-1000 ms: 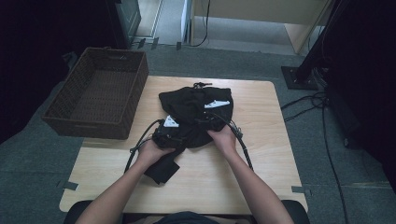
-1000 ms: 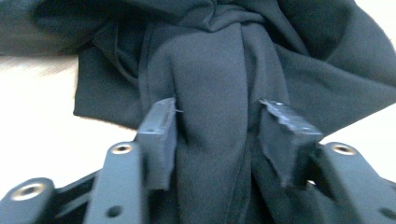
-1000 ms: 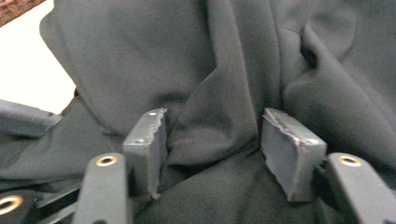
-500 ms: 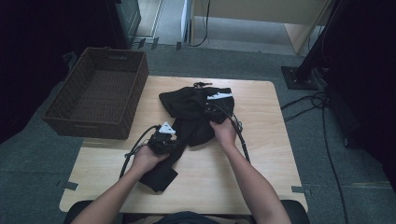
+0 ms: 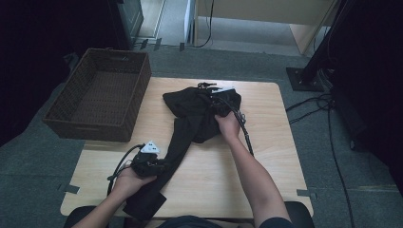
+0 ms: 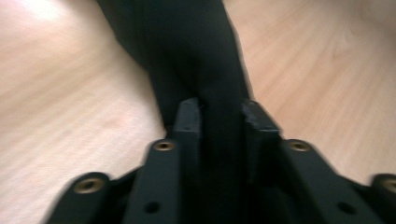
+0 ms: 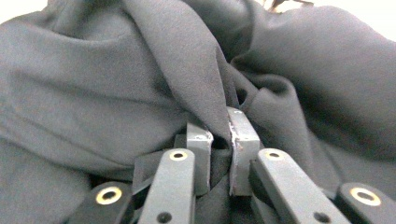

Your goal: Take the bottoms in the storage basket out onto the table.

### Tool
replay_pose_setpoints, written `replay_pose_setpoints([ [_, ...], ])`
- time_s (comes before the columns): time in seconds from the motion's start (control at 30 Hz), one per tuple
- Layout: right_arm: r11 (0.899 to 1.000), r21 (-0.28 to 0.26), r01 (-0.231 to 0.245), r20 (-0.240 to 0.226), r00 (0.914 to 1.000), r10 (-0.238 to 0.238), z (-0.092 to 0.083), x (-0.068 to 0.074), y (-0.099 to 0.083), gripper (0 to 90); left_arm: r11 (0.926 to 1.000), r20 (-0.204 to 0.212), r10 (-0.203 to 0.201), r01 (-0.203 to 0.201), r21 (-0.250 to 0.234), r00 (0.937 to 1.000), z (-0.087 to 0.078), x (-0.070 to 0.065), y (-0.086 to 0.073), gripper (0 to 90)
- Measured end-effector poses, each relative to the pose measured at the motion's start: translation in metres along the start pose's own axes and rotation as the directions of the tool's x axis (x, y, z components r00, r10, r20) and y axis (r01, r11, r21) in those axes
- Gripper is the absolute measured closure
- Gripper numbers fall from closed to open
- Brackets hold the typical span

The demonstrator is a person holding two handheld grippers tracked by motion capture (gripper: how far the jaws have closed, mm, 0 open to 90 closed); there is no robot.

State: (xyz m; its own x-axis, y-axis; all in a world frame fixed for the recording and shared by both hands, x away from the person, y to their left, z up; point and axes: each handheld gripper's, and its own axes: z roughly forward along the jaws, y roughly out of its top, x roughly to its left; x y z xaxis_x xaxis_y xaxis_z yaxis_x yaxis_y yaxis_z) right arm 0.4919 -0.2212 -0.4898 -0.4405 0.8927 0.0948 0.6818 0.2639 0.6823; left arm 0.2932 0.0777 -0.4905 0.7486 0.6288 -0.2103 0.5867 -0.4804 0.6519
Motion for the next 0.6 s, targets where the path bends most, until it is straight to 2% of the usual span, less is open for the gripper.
replay_pose_setpoints([
  [0.07, 1.0, 0.002, -0.005, -0.03, 0.9995, 0.005, 0.001, 0.001, -0.001, 71.5, 0.999, -0.002, -0.013, 0.013, -0.042, 0.9999, -0.002, 0.002, 0.006, 59.6],
  [0.1, 1.0, -0.023, -0.016, -0.062, 0.9979, 0.014, -0.005, 0.002, 0.001, 65.6, 0.9986, -0.005, -0.013, 0.012, -0.051, 0.9999, -0.004, 0.002, 0.01, 57.0],
  [0.13, 0.999, -0.032, -0.016, -0.068, 0.9976, 0.014, -0.009, 0.002, 0.003, 63.9, 0.9982, -0.01, -0.008, 0.007, -0.06, 0.9999, -0.004, 0.004, 0.018, 55.2],
  [0.2, 0.999, -0.039, -0.009, -0.074, 0.9972, 0.006, -0.015, 0.003, 0.005, 62.5, 0.998, -0.021, 0.0, -0.001, -0.063, 0.9998, -0.004, 0.005, 0.024, 52.1],
  [0.23, 0.999, -0.053, 0.0, -0.075, 0.9971, -0.004, -0.022, 0.005, 0.007, 61.9, 0.9972, -0.028, 0.0, -0.002, -0.074, 0.9996, -0.003, 0.006, 0.032, 52.1],
  [0.3, 0.994, -0.103, 0.022, -0.087, 0.9957, -0.031, -0.047, 0.009, 0.007, 61.9, 0.9954, -0.035, 0.004, -0.008, -0.095, 0.9994, 0.001, 0.01, 0.05, 49.9],
  [0.37, 0.994, -0.109, 0.019, -0.091, 0.9954, -0.029, -0.052, 0.01, 0.005, 62.2, 0.9952, -0.038, 0.007, -0.011, -0.097, 0.9993, 0.004, 0.011, 0.056, 50.0],
  [0.4, 0.993, -0.114, 0.025, -0.103, 0.994, -0.037, -0.064, 0.014, -0.004, 62.4, 0.9946, -0.044, 0.012, -0.016, -0.103, 0.999, 0.008, 0.013, 0.064, 50.2],
  [0.43, 0.993, -0.114, 0.025, -0.103, 0.994, -0.037, -0.064, 0.014, -0.004, 62.4, 0.9943, -0.046, 0.013, -0.018, -0.105, 0.9988, 0.011, 0.014, 0.067, 50.2],
  [0.47, 0.993, -0.115, 0.029, -0.101, 0.9941, -0.041, -0.07, 0.016, -0.016, 62.1, 0.9934, -0.044, 0.008, -0.013, -0.114, 0.999, 0.019, 0.017, 0.076, 50.4],
  [0.5, 0.993, -0.115, 0.029, -0.101, 0.9941, -0.041, -0.07, 0.016, -0.016, 62.1, 0.9934, -0.044, 0.008, -0.013, -0.114, 0.999, 0.019, 0.017, 0.076, 50.4],
  [0.57, 0.993, -0.111, 0.03, -0.109, 0.9932, -0.042, -0.071, 0.018, -0.029, 60.2, 0.9934, -0.044, 0.009, -0.014, -0.114, 0.999, 0.03, 0.02, 0.083, 50.5],
  [0.6, 0.994, -0.101, 0.044, -0.096, 0.9939, -0.054, -0.067, 0.021, -0.04, 56.2, 0.9946, -0.053, 0.022, -0.027, -0.1, 0.9984, 0.042, 0.024, 0.088, 50.5],
])
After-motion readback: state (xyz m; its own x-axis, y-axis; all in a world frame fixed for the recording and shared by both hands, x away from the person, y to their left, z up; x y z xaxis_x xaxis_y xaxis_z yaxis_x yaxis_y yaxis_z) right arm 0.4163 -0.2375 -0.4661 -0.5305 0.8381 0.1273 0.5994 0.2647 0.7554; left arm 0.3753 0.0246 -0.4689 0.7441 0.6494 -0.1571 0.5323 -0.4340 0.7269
